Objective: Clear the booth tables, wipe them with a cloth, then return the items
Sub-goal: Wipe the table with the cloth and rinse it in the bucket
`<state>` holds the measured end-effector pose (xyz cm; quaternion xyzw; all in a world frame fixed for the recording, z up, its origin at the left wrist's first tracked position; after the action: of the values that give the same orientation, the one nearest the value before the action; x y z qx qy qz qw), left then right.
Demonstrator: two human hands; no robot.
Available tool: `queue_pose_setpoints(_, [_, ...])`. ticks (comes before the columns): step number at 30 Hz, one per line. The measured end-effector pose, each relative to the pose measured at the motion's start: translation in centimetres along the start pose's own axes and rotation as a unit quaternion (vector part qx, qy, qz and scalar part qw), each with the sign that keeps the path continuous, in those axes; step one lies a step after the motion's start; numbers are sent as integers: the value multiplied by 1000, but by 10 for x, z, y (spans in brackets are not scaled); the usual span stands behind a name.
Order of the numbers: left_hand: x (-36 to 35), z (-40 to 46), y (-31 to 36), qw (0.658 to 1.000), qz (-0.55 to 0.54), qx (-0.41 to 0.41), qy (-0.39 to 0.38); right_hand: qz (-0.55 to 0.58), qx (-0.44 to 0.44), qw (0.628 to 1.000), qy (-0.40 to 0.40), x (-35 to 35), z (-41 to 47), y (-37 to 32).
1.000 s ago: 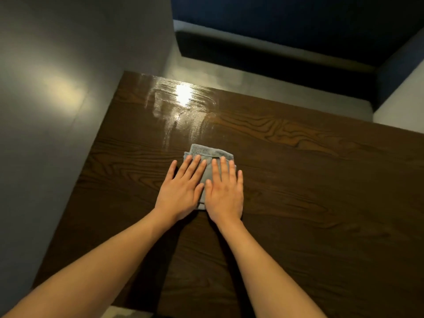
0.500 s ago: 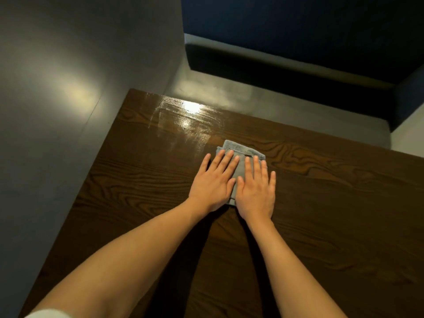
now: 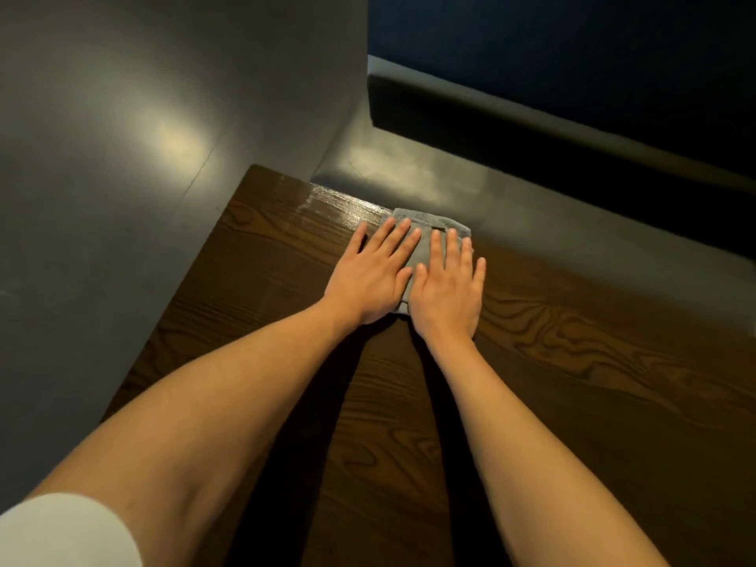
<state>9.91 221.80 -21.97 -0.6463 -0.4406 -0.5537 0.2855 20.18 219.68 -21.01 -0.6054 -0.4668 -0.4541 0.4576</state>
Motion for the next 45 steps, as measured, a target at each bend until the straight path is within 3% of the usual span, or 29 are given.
queue_pose_setpoints(9, [10, -11, -115, 998, 5, 66, 5, -2, 61, 998, -9, -12, 43, -111])
queue_pose_setpoints(21, [3, -87, -225, 992, -24, 124, -11, -3, 130, 991, -34, -32, 21, -239])
queue_pose_setpoints(31, [-9, -129, -189, 995, -48, 85, -21, -3, 115, 993, -39, -39, -40, -219])
queue_pose_setpoints(39, [-21, -139, -97, 999, -39, 5, -13, -19, 5, 999, -25, -40, -96, -131])
queue_pose_setpoints(45, [-33, -184, -75, 999, -23, -37, -25, 0, -52, 998, -36, -49, -156, -126])
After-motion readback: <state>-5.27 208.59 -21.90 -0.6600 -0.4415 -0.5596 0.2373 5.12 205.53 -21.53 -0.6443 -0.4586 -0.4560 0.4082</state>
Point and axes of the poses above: each hand's wrist, its own z-axis towards the middle knuckle, its own x-axis out of the back of the hand, y = z × x, the point moved 10 cm from there along z, towards the middle knuckle, and after that the axes turned 5 degrees about -y, right-handed, at the moved point
